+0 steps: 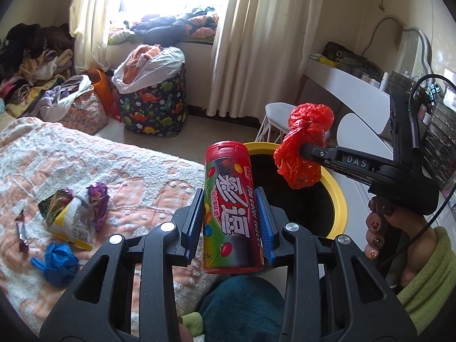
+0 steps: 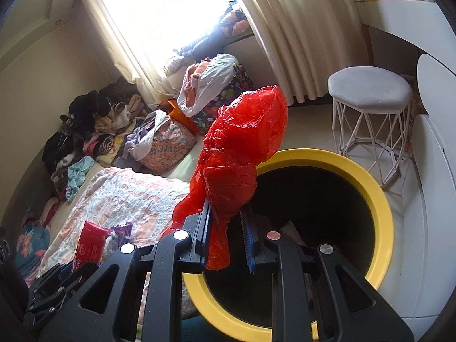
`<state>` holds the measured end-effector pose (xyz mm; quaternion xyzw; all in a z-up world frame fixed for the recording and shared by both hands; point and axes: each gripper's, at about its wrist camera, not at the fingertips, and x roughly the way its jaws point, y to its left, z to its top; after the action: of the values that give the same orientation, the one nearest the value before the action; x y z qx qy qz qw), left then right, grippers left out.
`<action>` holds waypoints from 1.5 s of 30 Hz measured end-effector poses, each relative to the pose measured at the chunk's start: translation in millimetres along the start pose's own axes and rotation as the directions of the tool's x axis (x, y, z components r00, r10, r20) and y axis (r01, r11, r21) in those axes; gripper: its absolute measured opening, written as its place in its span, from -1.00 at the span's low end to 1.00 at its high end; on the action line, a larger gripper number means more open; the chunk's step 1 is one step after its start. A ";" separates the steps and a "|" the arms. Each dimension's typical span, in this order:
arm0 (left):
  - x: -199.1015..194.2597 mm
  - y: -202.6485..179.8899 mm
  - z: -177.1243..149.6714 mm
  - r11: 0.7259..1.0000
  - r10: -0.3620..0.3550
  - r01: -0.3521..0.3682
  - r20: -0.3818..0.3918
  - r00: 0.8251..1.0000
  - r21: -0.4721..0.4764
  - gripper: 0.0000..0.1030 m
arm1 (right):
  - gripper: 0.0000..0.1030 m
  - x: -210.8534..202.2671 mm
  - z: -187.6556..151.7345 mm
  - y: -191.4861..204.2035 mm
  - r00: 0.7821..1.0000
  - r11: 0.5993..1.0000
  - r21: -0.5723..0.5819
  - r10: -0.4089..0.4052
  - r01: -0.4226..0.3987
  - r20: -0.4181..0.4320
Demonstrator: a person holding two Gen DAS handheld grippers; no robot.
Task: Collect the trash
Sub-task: 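Carry the red bag in the right tool while the left tool carries the candy tube over the bin, then open the right tool over the bin while the left tool releases the candy tube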
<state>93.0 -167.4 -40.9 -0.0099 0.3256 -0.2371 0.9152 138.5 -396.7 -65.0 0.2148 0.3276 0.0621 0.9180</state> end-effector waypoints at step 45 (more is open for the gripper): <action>113.1 -19.0 6.1 0.999 -0.048 0.048 -0.135 0.990 -0.007 0.09 | -0.05 19.1 -4.4 -75.8 0.994 0.983 0.170 -0.059 0.075 -0.097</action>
<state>164.9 -234.9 -99.7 -0.0036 0.3869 -0.2585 0.8852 148.5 -458.5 -112.0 0.2797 0.3806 0.0122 0.8814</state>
